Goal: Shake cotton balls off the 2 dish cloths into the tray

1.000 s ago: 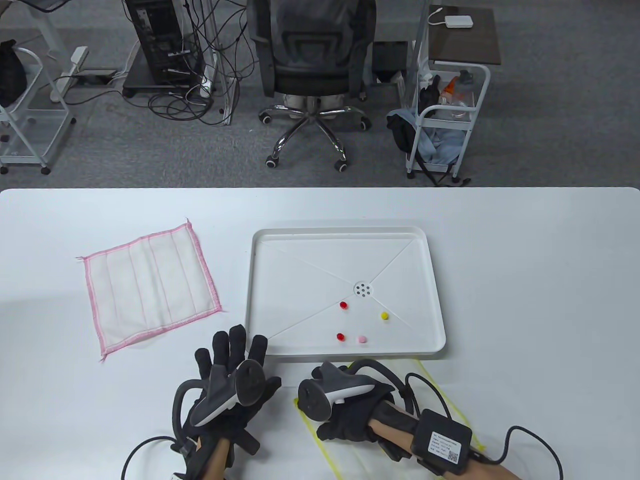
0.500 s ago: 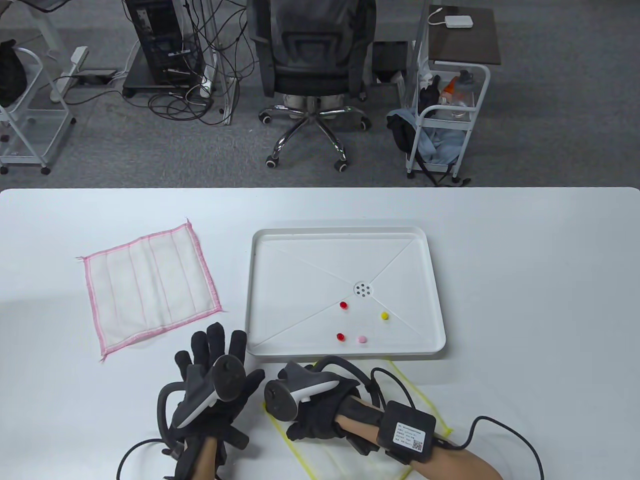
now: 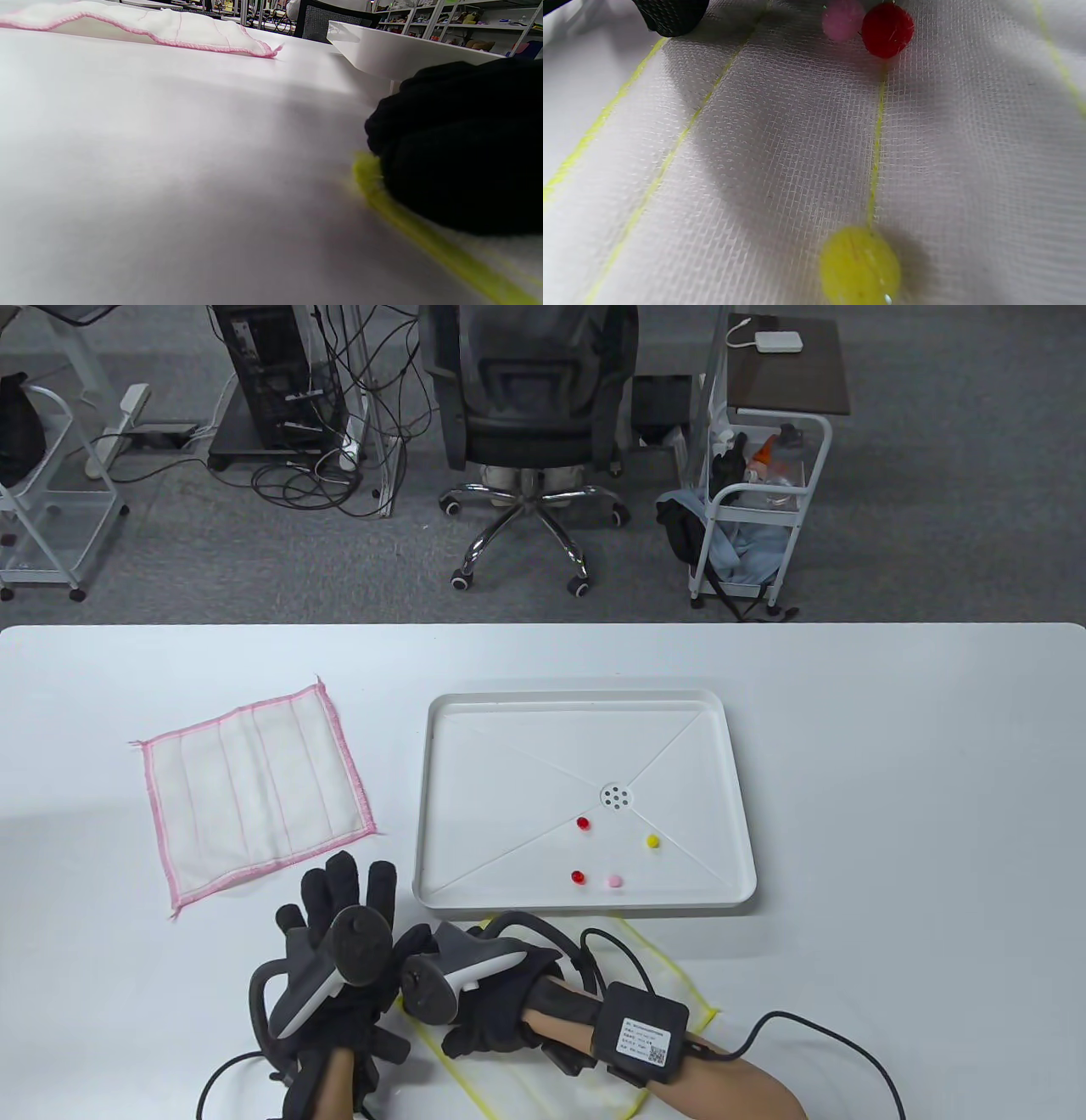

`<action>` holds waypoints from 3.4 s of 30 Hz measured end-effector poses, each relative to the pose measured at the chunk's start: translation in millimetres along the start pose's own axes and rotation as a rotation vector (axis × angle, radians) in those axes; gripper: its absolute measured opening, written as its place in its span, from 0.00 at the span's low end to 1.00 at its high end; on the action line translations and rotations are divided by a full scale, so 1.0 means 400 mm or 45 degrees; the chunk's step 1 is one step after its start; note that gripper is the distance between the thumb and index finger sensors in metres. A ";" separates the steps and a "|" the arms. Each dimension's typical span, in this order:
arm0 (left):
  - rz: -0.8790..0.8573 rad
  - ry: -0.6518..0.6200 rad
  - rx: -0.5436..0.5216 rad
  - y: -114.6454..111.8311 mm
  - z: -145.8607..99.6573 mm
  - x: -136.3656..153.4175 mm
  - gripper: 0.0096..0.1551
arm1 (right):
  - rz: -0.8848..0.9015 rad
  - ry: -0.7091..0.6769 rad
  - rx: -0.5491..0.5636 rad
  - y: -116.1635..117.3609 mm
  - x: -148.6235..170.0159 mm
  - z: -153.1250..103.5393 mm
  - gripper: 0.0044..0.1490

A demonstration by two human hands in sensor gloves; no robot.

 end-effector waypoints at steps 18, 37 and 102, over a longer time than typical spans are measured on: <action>-0.006 -0.126 -0.189 0.030 -0.042 -0.061 0.48 | 0.311 0.251 0.660 0.065 0.233 -0.336 0.43; 0.289 0.034 0.343 -0.074 -0.051 -0.170 0.52 | 0.390 0.737 0.314 0.257 0.275 -0.312 0.56; -0.834 -0.144 0.794 -0.009 -0.016 -0.116 0.26 | 1.087 0.071 0.552 0.167 0.269 -0.362 0.31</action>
Point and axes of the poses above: the tracker on the back of each hand, its own x axis roughly to the little-finger side, its own z axis roughly from the wrist to the fingertips, y = z × x, the point moved 2 cm from there along z, roughly from the wrist to the fingertips, and after that the axes turned 7 degrees about -x, right-handed, at the moved point
